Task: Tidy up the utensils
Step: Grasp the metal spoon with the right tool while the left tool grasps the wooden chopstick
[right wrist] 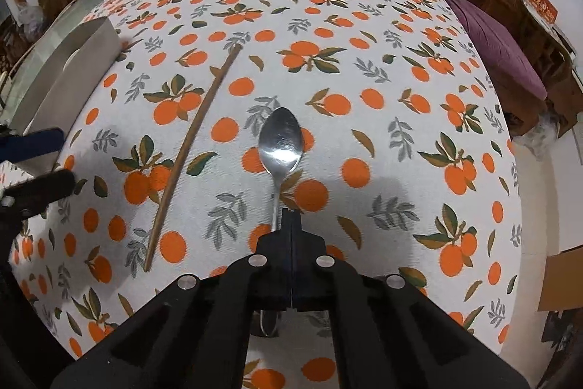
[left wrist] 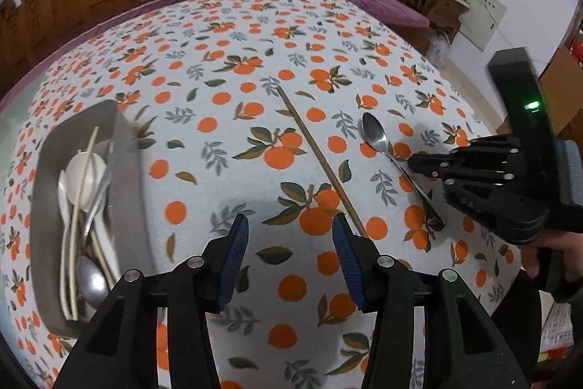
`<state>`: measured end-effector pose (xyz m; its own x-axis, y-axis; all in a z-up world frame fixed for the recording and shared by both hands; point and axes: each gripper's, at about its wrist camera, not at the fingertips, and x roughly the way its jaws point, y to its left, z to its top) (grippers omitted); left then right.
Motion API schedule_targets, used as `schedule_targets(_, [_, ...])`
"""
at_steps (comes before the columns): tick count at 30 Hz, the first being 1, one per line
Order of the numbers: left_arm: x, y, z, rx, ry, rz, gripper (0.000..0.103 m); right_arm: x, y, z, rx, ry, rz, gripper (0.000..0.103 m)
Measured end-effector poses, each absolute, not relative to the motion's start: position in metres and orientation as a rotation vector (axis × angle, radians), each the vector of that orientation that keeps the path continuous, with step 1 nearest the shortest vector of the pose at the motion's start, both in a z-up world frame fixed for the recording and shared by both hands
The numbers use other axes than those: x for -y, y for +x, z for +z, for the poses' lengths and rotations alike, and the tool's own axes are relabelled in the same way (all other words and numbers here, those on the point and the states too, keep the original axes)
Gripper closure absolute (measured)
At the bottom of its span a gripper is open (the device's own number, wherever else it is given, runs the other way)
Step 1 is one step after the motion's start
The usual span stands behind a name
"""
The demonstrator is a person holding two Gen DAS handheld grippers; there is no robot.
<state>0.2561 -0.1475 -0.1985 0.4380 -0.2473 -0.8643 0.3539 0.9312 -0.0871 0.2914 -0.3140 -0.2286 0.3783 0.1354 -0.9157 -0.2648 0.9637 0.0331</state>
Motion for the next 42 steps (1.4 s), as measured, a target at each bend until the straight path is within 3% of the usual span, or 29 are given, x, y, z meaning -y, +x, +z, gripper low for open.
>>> schedule_targets(20, [0.2,0.269,-0.24,-1.108,0.2,-0.351,0.057,0.327,0.275,-0.217,-1.11,-0.108,0.273,0.102])
schedule_targets(22, [0.198,0.267,-0.24,-1.096,0.222,-0.338,0.066,0.325,0.275,-0.219,-1.116,-0.099,0.282,0.097])
schedule_targets(26, [0.185,0.27,-0.239,-1.103,0.199,-0.323,0.098,0.319,0.275,-0.226,-1.133,-0.105,0.291,0.088])
schedule_targets(38, [0.162,0.268,-0.236,-1.121,0.122,-0.353,0.099,0.304,0.292,-0.239,-1.177,-0.133,0.284,0.088])
schedule_targets(39, [0.161,0.267,-0.234,-1.118,0.119,-0.354,0.099,0.304,0.295,-0.239,-1.173,-0.131,0.286,0.086])
schedule_targets(41, [0.157,0.266,-0.232,-1.114,0.109,-0.359,0.099,0.304,0.301,-0.24,-1.159,-0.138,0.279,0.065])
schedule_targets(42, [0.155,0.265,-0.231,-1.109,0.102,-0.362,0.099,0.304,0.305,-0.24,-1.152,-0.147,0.273,0.06])
